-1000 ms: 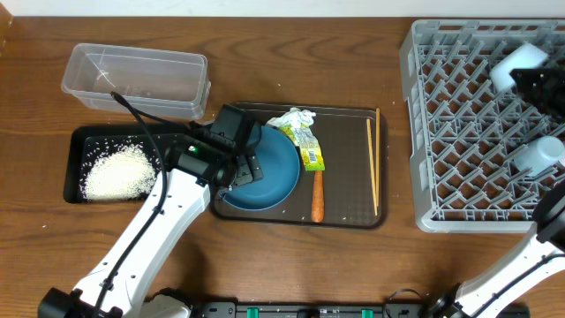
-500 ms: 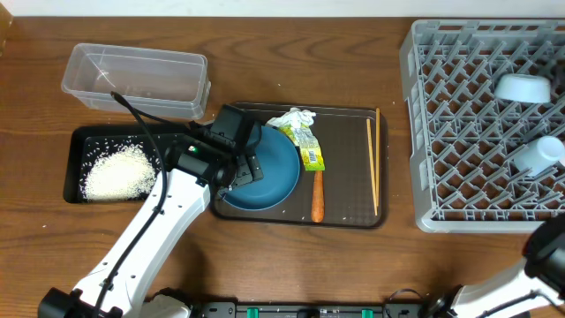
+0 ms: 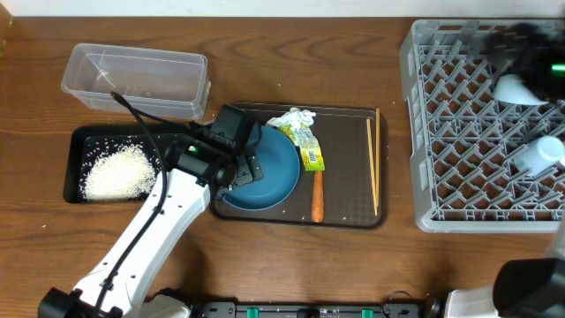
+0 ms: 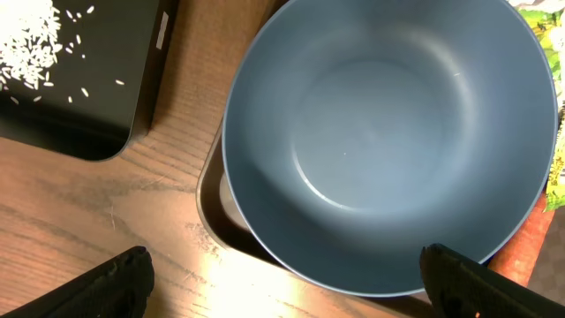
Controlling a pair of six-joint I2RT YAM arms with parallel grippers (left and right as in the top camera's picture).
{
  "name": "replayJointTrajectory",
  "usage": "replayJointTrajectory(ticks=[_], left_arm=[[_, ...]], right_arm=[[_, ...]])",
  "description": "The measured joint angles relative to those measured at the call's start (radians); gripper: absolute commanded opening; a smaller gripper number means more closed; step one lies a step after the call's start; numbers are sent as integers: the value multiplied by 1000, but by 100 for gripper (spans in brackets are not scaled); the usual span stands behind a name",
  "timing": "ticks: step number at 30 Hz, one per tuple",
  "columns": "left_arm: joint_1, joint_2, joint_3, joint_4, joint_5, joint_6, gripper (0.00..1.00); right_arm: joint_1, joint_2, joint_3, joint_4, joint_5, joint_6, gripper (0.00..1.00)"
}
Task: Sort waste into correct bins and load items into the dishwasher rack
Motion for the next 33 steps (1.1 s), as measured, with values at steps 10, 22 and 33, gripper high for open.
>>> replayJointTrajectory(ticks=[10, 22, 33], left_arm=[[0, 0, 0, 0, 0, 0, 99], [0, 0, 0, 0, 0, 0, 99], [0, 0, 0, 0, 0, 0, 99]], right_arm=[[490, 92, -1, -189, 498, 67, 99], [613, 346, -1, -192, 715, 203, 76], [613, 515, -2, -188, 682, 219, 64]])
